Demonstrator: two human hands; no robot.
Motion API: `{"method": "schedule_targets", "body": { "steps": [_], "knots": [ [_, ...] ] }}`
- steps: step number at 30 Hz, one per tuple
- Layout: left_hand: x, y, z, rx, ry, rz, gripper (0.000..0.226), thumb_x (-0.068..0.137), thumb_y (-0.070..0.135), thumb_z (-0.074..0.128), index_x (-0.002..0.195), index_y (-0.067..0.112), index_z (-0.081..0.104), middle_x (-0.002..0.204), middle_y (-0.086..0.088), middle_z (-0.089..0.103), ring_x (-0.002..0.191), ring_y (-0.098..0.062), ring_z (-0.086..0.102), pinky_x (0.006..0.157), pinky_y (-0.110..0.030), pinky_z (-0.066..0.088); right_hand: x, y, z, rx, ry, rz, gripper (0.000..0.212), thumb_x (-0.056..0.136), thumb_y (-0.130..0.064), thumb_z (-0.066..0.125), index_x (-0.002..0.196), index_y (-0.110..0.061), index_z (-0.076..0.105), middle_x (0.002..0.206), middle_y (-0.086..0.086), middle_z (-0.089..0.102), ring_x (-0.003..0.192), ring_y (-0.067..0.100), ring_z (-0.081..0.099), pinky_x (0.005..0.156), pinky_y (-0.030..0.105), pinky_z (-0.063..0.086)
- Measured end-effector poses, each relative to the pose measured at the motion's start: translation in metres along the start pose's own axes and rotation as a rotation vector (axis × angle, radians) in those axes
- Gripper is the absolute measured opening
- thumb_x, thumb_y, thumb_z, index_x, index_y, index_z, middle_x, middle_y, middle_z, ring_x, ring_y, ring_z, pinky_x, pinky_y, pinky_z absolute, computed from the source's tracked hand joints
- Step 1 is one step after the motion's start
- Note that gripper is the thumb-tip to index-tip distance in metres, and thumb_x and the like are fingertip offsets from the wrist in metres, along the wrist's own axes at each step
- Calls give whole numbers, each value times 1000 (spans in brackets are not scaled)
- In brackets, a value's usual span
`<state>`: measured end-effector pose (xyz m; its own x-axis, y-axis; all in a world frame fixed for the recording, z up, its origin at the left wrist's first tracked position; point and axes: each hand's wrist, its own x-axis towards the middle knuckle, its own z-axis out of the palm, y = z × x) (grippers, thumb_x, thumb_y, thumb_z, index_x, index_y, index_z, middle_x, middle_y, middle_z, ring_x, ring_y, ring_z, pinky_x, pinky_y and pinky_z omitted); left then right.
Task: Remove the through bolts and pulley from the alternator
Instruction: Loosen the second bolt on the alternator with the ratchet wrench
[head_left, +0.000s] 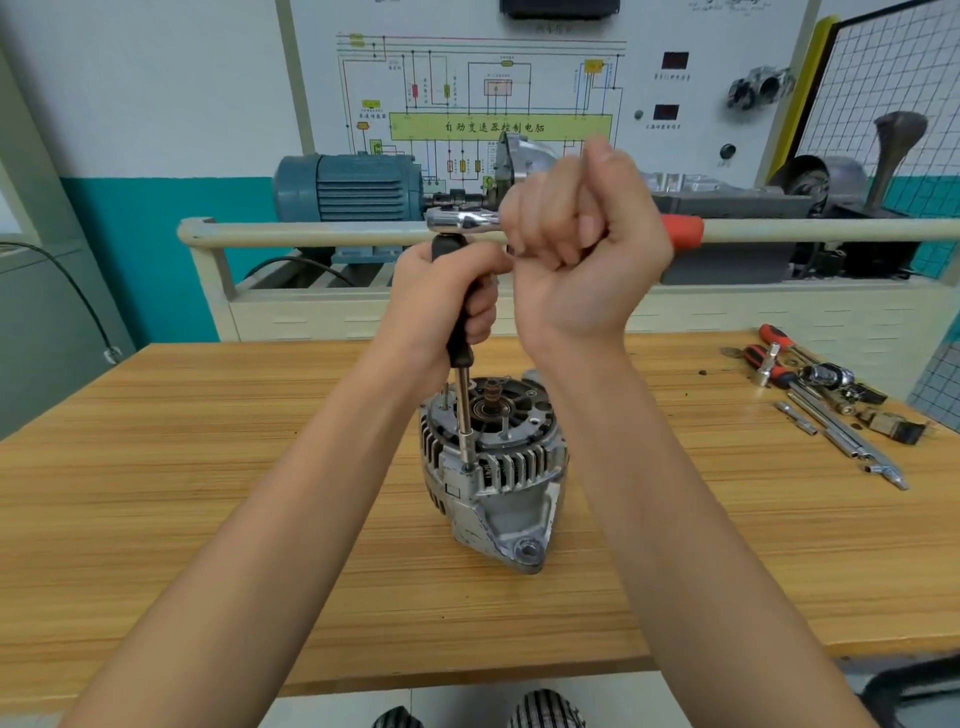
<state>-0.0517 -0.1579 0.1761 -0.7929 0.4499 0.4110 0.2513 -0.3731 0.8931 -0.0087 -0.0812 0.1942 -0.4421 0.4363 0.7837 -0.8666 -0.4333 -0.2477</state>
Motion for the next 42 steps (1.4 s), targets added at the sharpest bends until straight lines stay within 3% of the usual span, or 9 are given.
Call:
{"method": "schedule_targets", "body": {
  "steps": [3,7,13,17,20,24,29,34,42],
  "knots": [
    [3,2,-8,-90,-244,-54,36,79,12,56,46,20,44,39,5,32,33,-10,26,37,-18,22,14,-9,-8,345,134,286,64,97,-12,29,34,-18,35,31,-5,25,37,12,9,41,23,20],
    [6,2,-7,-118,-448,-179,40,81,15,53,44,19,39,33,7,28,26,-5,21,32,-12,18,16,-11,-16,526,234,334,56,91,-14,36,36,-15,33,32,-3,24,34,11,10,38,20,20],
    [3,0,-1,-83,-172,-117,51,90,6,47,42,20,35,34,7,23,27,-6,16,32,-10,15,-1,-10,2,192,35,77,53,92,-6,36,40,-17,34,36,-4,25,37,11,16,45,27,22],
    [2,-2,11,101,142,11,41,89,1,50,55,17,34,38,9,30,34,-6,24,35,-16,21,-18,1,22,-231,-19,-264,35,82,1,51,58,-24,43,49,-7,38,44,11,29,49,30,23],
    [1,-4,16,212,195,101,34,93,2,47,62,12,36,43,9,34,40,-8,30,38,-14,24,-25,4,28,-334,-66,-373,25,80,-8,52,64,-26,45,57,-6,42,49,12,31,50,31,23],
    [-2,-3,12,48,145,36,42,84,-2,54,54,18,33,39,8,29,35,-9,21,37,-17,18,-10,-7,13,-59,-43,-140,46,83,-1,45,41,-19,40,37,-4,32,36,9,27,47,26,21],
    [2,0,-3,-8,-170,-23,38,82,5,57,50,16,41,40,2,33,33,-13,25,38,-18,23,16,-15,-12,410,144,321,59,93,-14,34,35,-16,34,31,-3,24,29,10,17,40,22,21],
    [7,1,-10,-183,-412,-169,36,83,12,49,49,19,39,35,7,27,27,-5,20,32,-13,19,17,-11,-14,495,179,333,62,97,-16,30,35,-16,34,32,-3,25,30,11,17,39,22,21],
    [-2,-1,9,92,138,51,43,88,-2,50,53,18,34,37,11,30,33,-5,23,35,-15,20,-20,1,22,-221,-44,-257,35,81,-4,53,53,-23,43,46,-8,38,43,9,31,50,30,25]
  ]
}}
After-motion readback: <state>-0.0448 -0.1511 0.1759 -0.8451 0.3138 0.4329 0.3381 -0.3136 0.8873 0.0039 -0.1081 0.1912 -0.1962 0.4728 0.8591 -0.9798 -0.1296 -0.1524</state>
